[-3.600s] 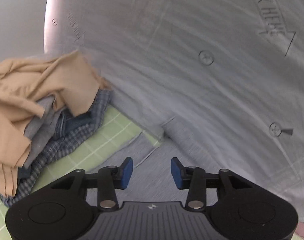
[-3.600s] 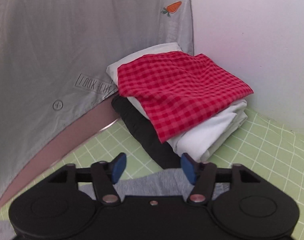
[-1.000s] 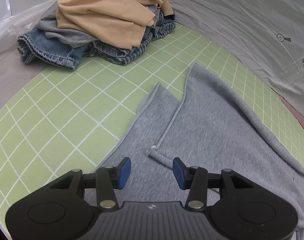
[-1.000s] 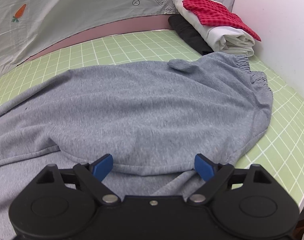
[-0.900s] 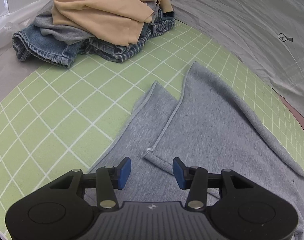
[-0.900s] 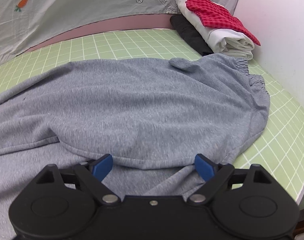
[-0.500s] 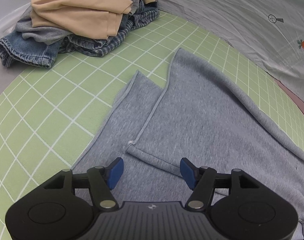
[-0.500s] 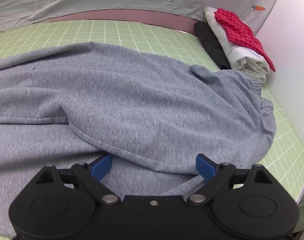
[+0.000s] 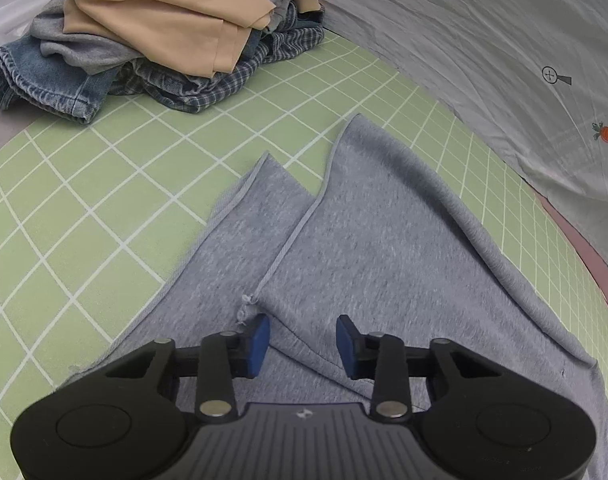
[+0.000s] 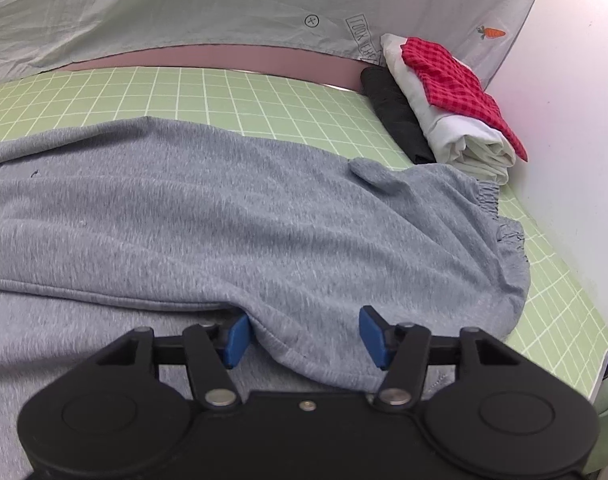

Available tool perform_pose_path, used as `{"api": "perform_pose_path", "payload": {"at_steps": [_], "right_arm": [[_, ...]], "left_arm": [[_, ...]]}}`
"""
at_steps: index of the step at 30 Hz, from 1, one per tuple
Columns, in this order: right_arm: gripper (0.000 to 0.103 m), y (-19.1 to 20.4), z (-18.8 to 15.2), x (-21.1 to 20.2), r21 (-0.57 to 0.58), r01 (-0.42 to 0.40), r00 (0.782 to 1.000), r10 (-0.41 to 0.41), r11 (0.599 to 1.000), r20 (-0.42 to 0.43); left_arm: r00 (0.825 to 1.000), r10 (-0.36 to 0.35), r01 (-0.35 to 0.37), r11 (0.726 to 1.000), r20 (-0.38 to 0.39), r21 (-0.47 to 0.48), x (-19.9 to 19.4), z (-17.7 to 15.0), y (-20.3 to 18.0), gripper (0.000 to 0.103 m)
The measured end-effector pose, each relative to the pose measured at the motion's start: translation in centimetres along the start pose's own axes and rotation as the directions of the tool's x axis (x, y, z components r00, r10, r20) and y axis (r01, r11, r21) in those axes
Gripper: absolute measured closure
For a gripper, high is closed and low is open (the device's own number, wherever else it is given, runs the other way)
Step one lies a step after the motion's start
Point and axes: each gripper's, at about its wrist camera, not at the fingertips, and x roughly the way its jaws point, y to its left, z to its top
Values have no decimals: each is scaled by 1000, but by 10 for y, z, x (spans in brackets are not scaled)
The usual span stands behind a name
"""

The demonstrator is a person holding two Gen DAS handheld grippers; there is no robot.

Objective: Fold clothes

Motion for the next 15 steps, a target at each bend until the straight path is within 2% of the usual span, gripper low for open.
{"api": "perform_pose_path", "payload": {"at_steps": [3,5,6,7,11,15], "right_arm": [[41,-4,-1,5,12,7,1000,-7,1000,-15],[39,-7,-2,8,18,11,1000,-10,1000,-20],[39,-8,-2,8,21,14,1000,-13,1000,-19],[39,-9,-2,9,24,20,1000,-20,1000,-12],[39,-20,-1,9,57,54,998,-55,997,13],[47,-42,0,11,110,131,990,-135,985,33]], "left_arm": [[1000,6,-6,1000,6,-9,1,3,1,71],[1000,18,-18,1000,11,-15,3,4,2,83],[1000,21,-20,1000,14,-20,4,5,4,95],[1000,18,-18,999,20,-28,5,5,5,100],[997,2,2,999,81,-43,-3,8,7,101],[986,-17,25,998,166,-50,-26,17,8,102]]}}
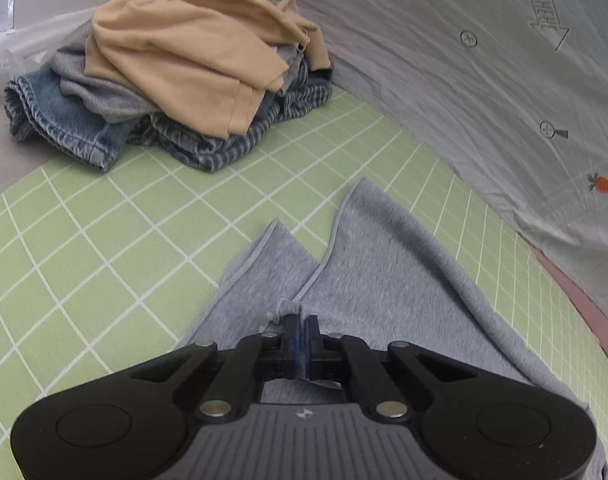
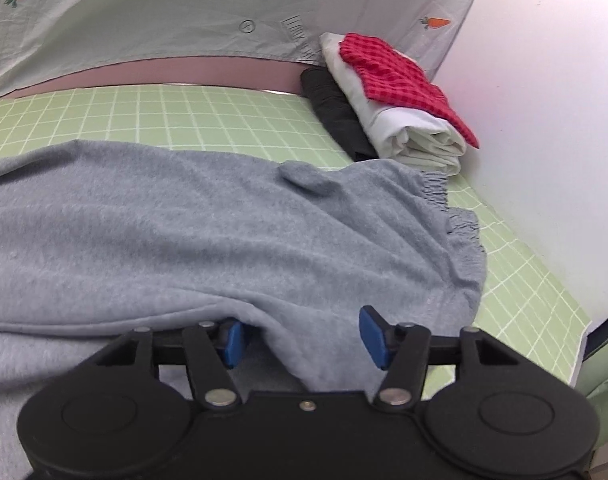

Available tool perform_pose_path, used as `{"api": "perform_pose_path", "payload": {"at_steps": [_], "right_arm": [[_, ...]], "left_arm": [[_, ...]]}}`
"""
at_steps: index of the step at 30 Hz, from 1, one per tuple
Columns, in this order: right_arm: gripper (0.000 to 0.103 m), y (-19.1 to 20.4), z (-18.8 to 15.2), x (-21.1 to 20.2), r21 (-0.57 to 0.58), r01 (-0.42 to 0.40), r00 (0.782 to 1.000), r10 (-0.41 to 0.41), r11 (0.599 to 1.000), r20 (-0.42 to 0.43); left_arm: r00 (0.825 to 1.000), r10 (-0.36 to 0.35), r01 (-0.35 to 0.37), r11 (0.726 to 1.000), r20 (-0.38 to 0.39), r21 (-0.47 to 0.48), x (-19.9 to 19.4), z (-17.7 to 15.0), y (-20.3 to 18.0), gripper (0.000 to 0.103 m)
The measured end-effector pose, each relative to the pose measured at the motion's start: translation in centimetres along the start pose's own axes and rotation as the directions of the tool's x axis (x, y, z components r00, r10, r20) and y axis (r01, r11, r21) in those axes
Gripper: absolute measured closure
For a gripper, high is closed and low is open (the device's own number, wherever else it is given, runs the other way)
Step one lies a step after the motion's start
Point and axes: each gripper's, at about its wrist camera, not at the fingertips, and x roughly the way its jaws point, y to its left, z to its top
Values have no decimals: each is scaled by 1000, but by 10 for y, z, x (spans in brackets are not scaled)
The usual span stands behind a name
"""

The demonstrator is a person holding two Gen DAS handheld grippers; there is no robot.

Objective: Fold clothes

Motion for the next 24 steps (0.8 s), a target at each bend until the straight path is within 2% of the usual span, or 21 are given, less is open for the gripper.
{"api": "perform_pose_path", "payload": {"at_steps": [3,10,16,19,21,24], "right_arm": [[47,-25,3,6,70,35,999,-35,997,-5],[47,-55,-4,10,51,52,999,-52,997,10],[43,-67,-17,8,53,61,998,-60,997,-20],[40,-69,-28,9,21,66,997,-65,998,-36],[38,-69,-35,11,11,55,997,-54,998,-59],[37,-67,-40,11,-9,44,996,-45,999,-76]], "left_arm": [[998,-25,26,999,49,-20,-20,7,2,102],[987,-82,90,995,139,-52,-75,5,7,102],[979,-36,44,998,199,-38,-121,-25,30,101],[990,42,-38,999,134,-34,-114,-52,52,101],[994,91,-90,996,54,-18,-94,-69,66,101],[994,106,-107,994,-14,-37,-83,-83,79,100]]}}
